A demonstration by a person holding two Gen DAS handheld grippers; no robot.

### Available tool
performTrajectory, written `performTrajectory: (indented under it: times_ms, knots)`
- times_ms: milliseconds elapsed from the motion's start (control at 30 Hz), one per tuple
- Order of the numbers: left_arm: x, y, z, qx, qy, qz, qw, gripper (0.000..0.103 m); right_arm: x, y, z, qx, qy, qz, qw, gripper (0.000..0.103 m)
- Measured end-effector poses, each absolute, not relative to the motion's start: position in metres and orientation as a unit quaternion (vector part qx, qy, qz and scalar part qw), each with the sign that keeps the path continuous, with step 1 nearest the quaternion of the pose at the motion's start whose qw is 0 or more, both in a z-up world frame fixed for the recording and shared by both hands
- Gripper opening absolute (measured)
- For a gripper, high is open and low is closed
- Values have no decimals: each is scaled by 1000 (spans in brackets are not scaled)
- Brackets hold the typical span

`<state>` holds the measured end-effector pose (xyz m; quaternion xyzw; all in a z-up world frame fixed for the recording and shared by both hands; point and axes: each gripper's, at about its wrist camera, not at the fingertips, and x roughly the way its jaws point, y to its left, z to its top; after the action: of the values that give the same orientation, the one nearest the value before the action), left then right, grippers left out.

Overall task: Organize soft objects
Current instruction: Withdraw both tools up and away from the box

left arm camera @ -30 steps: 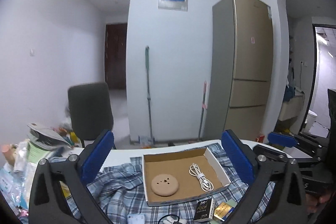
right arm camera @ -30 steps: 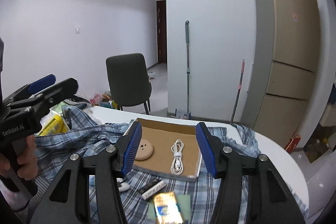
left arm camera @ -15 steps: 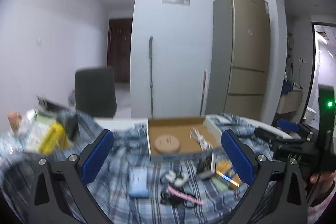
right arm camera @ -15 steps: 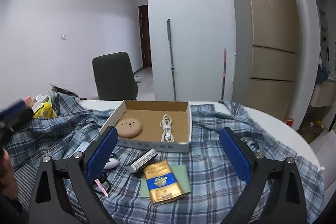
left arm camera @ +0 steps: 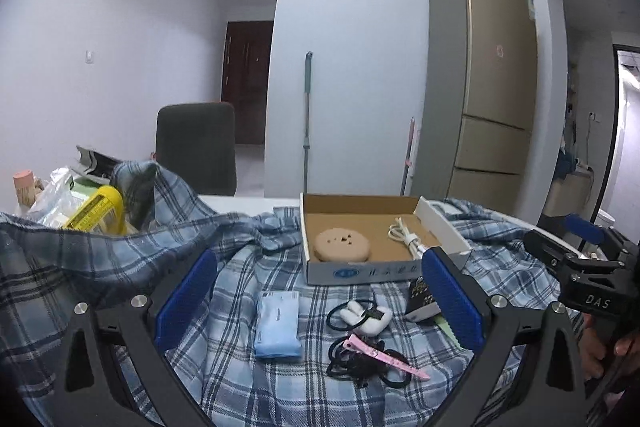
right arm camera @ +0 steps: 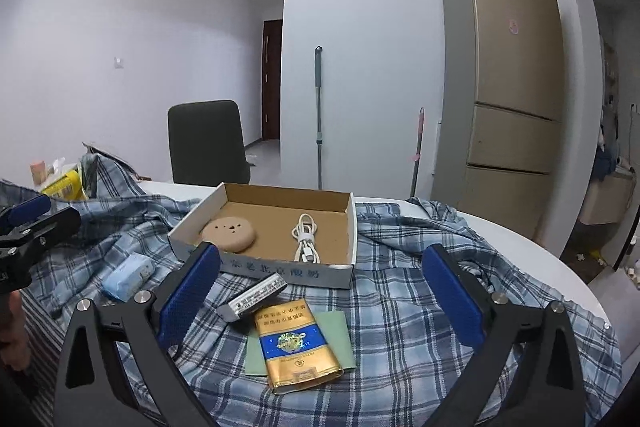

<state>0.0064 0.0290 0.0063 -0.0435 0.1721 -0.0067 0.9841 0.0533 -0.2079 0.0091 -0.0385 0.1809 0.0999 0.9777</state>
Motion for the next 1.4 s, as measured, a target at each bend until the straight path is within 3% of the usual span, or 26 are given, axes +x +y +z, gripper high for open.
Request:
performTrajectory:
  times_ms: [200, 1400]
  knots:
    - [17, 34, -3, -60, 203, -12, 977, 103, 52, -206, 8, -44, 185, 105, 976, 101]
    - [11, 36, -1, -63, 185, -11, 981, 103, 58, -214, 5, -8, 203, 107, 973, 101]
